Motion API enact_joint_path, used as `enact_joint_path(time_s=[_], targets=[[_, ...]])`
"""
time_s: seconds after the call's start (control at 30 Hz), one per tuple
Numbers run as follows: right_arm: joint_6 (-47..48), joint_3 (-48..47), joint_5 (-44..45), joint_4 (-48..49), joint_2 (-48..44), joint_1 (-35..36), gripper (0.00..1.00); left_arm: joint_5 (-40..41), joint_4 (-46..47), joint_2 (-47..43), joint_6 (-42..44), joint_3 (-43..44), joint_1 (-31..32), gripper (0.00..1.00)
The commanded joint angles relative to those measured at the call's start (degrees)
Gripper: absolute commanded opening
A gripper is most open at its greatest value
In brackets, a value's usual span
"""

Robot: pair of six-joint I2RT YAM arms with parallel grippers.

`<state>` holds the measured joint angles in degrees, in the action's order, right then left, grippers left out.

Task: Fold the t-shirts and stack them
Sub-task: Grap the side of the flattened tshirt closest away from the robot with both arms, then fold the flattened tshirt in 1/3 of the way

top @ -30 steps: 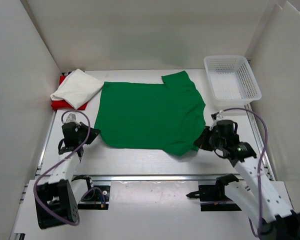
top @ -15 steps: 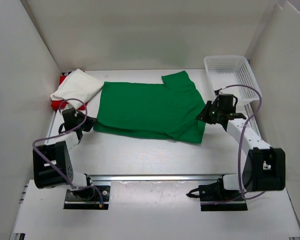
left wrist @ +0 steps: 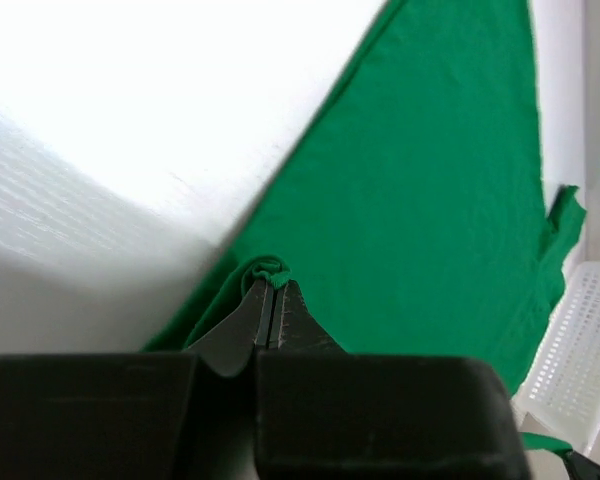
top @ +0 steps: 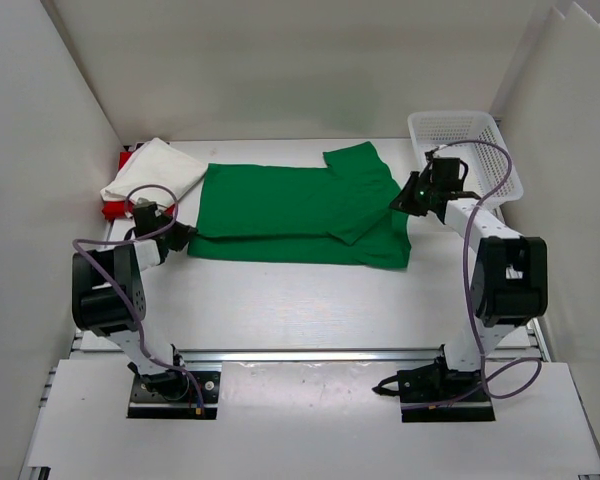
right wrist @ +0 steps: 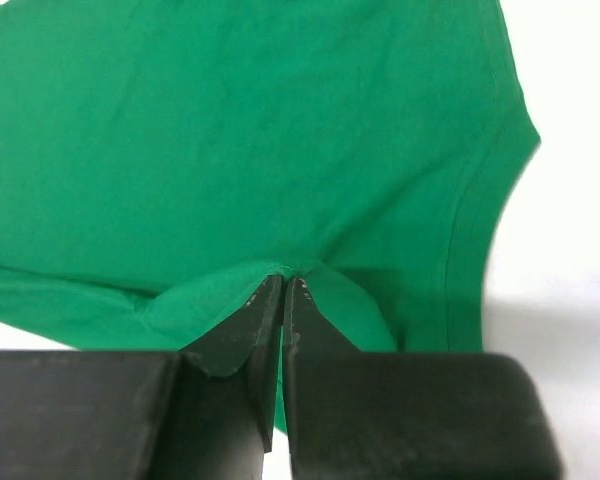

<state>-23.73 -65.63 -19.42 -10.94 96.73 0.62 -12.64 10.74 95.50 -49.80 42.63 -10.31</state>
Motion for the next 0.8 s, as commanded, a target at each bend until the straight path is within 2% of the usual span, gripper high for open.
enact_joint_path(time_s=[0.0,0.1,0.13,0.17,0.23,0.3,0.37,0.43,0.47,0.5,0.57,0.7,0.77], targets=[[0.79,-3.62,-0.18,3.2,3.54,-0.27,0.0,1.13,-0.55,1.08,0.85,1.75,-0.42,0.0],[1.22,-7.13,-0.79,2.77,7.85,-0.53,0.05,-0.88,0.5,1.35,0.85,1.14,-1.64,0.17],[0.79,-7.93,-1.23,2.77,9.17,-0.53,0.08,-1.24,0.77,0.83,0.76,0.7,-1.91,0.27],[0.96,-7.33,-2.28,3.55,8.92,-0.54,0.12,-1.59,1.55,-0.39,0.58,-0.08,-2.87,0.43],[0.44,-6.28,-1.85,5.48,7.61,0.07,0.21,-1.16,0.86,-3.11,1.19,0.17,-2.53,0.51],[0.87,-5.48,-0.45,5.58,5.15,0.43,0.33,0.33,-0.97,-6.9,2.86,0.08,-1.83,0.5],[1.05,-3.03,2.45,4.97,0.85,1.74,0.36,3.84,-2.04,-12.33,4.1,-1.84,-0.95,0.46],[0.0,0.73,4.2,6.8,-3.53,1.84,0.37,3.33,-1.95,-15.68,4.1,-4.9,-0.68,0.45],[-0.79,4.76,5.08,8.11,-6.61,2.62,0.33,3.33,-1.0,-17.44,3.49,-7.54,-0.07,0.43],[-1.67,6.81,5.53,9.0,-8.21,2.72,0.15,2.2,-0.2,-18.07,2.44,-10.61,-0.15,0.43],[-5.0,17.23,4.75,15.13,-15.39,3.68,0.0,-0.87,2.25,-19.74,0.07,-15.27,-1.11,0.44],[-7.21,29.91,4.83,18.06,-24.02,4.22,0.0,-3.43,4.89,-17.11,-0.99,-20.74,-3.76,0.44],[-7.83,34.04,6.4,18.15,-28.14,3.86,0.04,-3.7,6.04,-15.71,-1.78,-21.36,-3.32,0.43]])
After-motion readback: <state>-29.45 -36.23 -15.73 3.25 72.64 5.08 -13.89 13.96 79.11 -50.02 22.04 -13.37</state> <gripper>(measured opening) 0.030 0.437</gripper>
